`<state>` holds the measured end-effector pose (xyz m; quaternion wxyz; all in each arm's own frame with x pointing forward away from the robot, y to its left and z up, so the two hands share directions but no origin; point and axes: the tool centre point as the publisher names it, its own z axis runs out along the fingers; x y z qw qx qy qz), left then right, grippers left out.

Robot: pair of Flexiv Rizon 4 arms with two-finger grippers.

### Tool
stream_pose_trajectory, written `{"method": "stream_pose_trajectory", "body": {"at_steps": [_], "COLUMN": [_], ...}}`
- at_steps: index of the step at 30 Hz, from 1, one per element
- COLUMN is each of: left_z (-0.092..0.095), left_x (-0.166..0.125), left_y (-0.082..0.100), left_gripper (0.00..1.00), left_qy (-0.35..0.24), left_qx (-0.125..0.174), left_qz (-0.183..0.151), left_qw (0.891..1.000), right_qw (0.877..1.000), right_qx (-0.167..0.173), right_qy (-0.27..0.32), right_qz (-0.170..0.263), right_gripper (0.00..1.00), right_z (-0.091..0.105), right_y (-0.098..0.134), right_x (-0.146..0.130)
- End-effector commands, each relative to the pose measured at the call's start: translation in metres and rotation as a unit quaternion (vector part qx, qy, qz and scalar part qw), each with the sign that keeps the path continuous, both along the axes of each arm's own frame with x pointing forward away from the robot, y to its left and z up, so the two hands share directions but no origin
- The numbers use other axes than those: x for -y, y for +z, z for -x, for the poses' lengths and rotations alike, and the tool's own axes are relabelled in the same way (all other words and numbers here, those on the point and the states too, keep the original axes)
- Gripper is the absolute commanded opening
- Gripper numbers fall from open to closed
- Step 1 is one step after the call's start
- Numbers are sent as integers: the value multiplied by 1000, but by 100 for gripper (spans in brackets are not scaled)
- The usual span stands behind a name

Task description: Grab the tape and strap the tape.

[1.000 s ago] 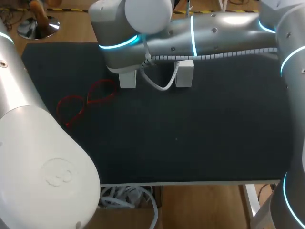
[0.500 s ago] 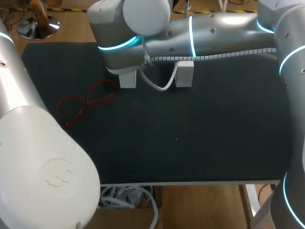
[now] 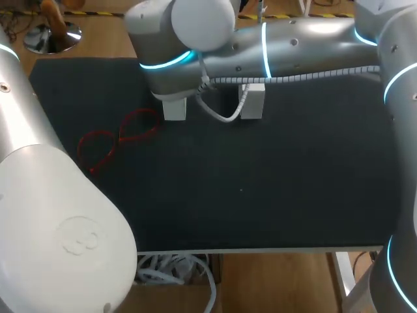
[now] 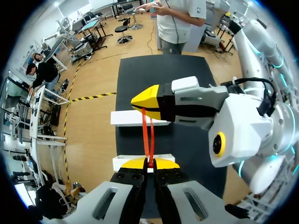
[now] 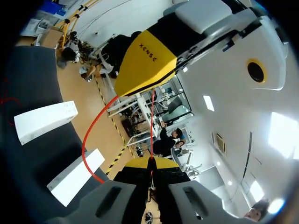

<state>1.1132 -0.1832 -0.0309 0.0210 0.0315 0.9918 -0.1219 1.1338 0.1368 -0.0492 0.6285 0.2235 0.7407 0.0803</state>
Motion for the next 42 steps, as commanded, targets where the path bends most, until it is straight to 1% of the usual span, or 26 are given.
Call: {"method": "stream_pose_trajectory", "body": {"at_steps": [1,3,4,5,7,11,13,19,21,23,24,26,30,42], "left_z": [0,0,0,0,0,0,0,0,0,0,0,0,0,0], "left_x": [0,0,0,0,0,0,0,0,0,0,0,0,0,0], "left_y": [1,1,1,1,1,1,1,1,1,1,1,1,1,1], "left_gripper": [0,0,0,0,0,0,0,0,0,0,0,0,0,0], "left_qy": [0,0,0,0,0,0,0,0,0,0,0,0,0,0], "left_qx": [-1,-1,-1,-1,-1,-1,-1,-1,-1,-1,-1,-1,-1,-1], "left_qz": [-2,-2,-2,-2,-2,-2,-2,-2,-2,-2,-2,-2,-2,-2], "left_qw": [1000,1000,1000,1000,1000,1000,1000,1000,1000,1000,1000,1000,1000,1000], "right_qw": [1000,1000,999,999,999,998,999,998,997,996,995,996,995,995], "right_qx": [-2,4,18,24,19,19,12,7,2,-1,2,-2,10,18], "right_qy": [6,13,16,19,20,22,20,20,28,30,39,37,40,30], "right_qz": [5,17,27,35,38,47,47,64,78,78,90,87,96,92], "right_gripper": [0,0,0,0,0,0,0,0,0,0,0,0,0,0], "right_z": [2,3,2,2,1,0,0,-1,-1,-1,-2,-1,-2,-3], "right_y": [2,3,5,7,8,9,8,8,8,8,8,8,9,11], "right_x": [3,3,3,3,4,5,7,12,11,10,9,8,7,5]}}
